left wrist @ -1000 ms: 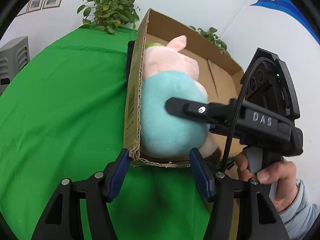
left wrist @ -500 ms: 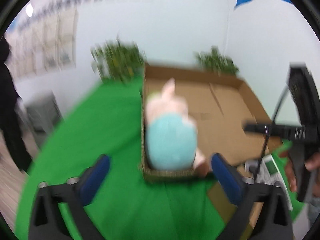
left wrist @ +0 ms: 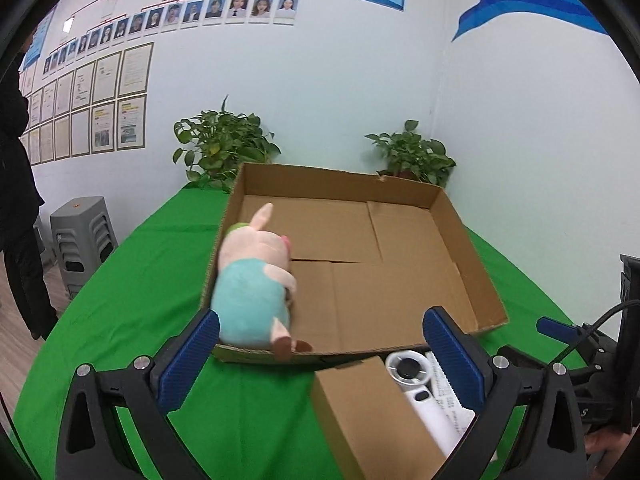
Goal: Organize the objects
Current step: 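Grasp the long brown cardboard box with the left gripper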
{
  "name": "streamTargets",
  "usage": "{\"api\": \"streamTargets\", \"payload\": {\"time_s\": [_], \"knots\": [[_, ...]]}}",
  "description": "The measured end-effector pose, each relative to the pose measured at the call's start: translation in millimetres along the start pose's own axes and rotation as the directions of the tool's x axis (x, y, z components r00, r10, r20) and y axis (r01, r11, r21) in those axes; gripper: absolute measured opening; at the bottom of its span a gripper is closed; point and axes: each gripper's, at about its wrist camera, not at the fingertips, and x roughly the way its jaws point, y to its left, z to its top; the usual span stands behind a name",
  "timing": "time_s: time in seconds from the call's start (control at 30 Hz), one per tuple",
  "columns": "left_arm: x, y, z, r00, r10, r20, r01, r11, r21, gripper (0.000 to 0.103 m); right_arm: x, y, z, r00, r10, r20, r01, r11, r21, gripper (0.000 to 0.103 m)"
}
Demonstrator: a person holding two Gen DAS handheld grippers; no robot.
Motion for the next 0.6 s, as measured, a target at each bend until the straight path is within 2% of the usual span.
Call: {"api": "streamTargets", "payload": {"time_s": [0.1,0.23,0.3,0.33,0.4,0.43,0.47,0.5,0.53,0.57,0.6], "knots": [[-5,-13,-1,1.000,-0.027,-0.014,0.026,1.000,-0.010,0.103,-14,-1,-6,1.000,0.004,0.014,-0.004,1.000,-0.003,0.102],[-15,-23,0,1.000,-0.020,-0.021,0.021,1.000,0.021,0.099,-31,0,-15,0.999,0.010,0.044,-0.009,1.000,-0.011,0.102],[-21,-25,-2,0.999,-0.044,-0.017,0.044,0.999,0.017,0.093,-35,0,-19,0.999,0.020,0.047,-0.020,1.000,-0.007,0.102],[-24,-25,-3,0.998,-0.056,-0.017,0.057,0.998,0.014,0.088,-36,0,-20,0.999,0.023,0.049,-0.023,1.000,-0.005,0.102],[-27,-30,-7,0.998,-0.060,-0.018,0.060,0.998,0.026,0.048,-38,-2,-24,0.999,0.018,0.046,-0.019,1.000,0.006,0.100],[-27,-32,-9,0.999,-0.049,-0.022,0.050,0.998,0.037,0.037,-38,-4,-27,0.999,0.010,0.036,-0.011,1.000,0.014,0.098],[-27,-33,-11,0.999,-0.046,-0.026,0.047,0.998,0.044,0.015,-38,-4,-29,1.000,0.004,0.031,-0.004,1.000,0.018,0.084],[-27,-34,-14,0.998,-0.052,-0.028,0.054,0.997,0.048,0.001,-38,-5,-31,1.000,-0.004,0.025,0.004,1.000,0.019,0.059],[-28,-34,-16,0.998,-0.056,-0.024,0.057,0.997,0.052,0.001,-37,-4,-33,0.999,-0.034,0.014,0.034,0.999,0.014,0.047],[-30,-35,-18,0.999,-0.052,-0.015,0.052,0.997,0.059,0.001,-36,-5,-35,0.998,-0.056,0.007,0.056,0.998,0.010,0.025],[-31,-36,-19,0.999,-0.052,-0.008,0.053,0.997,0.064,0.001,-35,-5,-35,0.998,-0.061,0.003,0.061,0.998,0.010,0.008]]}}
